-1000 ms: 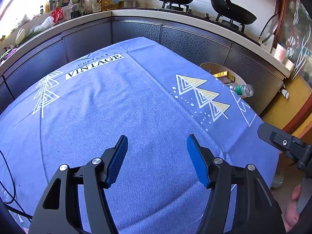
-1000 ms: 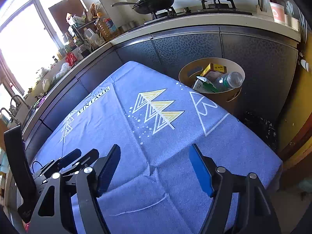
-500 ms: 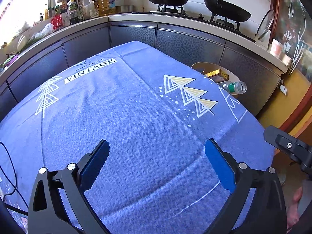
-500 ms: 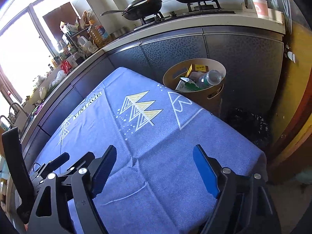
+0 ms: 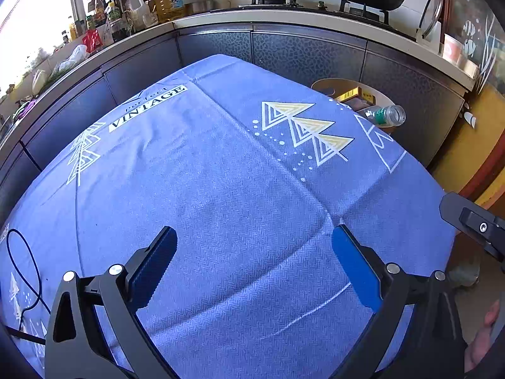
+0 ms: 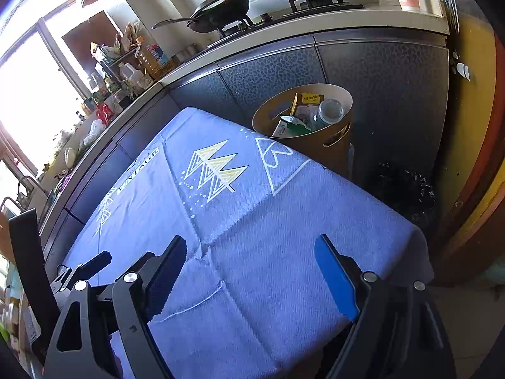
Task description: Collect trash
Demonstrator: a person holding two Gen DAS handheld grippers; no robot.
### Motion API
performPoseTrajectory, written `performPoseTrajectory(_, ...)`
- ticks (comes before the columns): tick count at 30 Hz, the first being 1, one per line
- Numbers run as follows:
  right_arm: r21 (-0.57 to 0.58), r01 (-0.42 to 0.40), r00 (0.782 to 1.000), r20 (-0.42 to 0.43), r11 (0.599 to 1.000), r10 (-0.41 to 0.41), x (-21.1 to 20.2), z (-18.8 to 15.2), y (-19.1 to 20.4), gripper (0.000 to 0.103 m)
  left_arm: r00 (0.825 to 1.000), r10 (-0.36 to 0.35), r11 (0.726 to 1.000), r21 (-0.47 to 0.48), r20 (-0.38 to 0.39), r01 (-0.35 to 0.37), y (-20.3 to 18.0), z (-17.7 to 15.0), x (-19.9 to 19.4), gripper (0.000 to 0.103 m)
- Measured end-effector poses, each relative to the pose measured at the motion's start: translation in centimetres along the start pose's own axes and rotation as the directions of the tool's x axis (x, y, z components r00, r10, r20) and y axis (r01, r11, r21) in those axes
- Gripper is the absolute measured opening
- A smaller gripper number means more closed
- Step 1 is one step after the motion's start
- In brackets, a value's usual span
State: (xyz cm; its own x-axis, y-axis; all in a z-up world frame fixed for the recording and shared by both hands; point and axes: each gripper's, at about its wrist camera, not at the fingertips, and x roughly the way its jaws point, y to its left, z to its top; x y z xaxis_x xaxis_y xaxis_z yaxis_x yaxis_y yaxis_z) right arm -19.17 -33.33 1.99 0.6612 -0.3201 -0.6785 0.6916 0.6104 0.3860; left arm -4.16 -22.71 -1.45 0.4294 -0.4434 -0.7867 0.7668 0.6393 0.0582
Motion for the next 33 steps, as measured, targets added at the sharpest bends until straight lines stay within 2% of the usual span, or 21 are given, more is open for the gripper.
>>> performPoseTrajectory(19,-0.033,0.008,1.0,-0.015,0.999,-0.008,0.4,-0.6,0.7,0.084,0.999,0.026,1.0,-0.01,-0.021,-0.027,0.6,-1.0,-0.5,0.097)
performPoseTrajectory(33,-0.055,0.022,0.999,-0.03,0.998,-0.024,1.2,-0.9,1.3,0.084,0.999,-0.006,0.999,-0.036,-0.052,0.005,1.5,-2.0,-0.4,0.097)
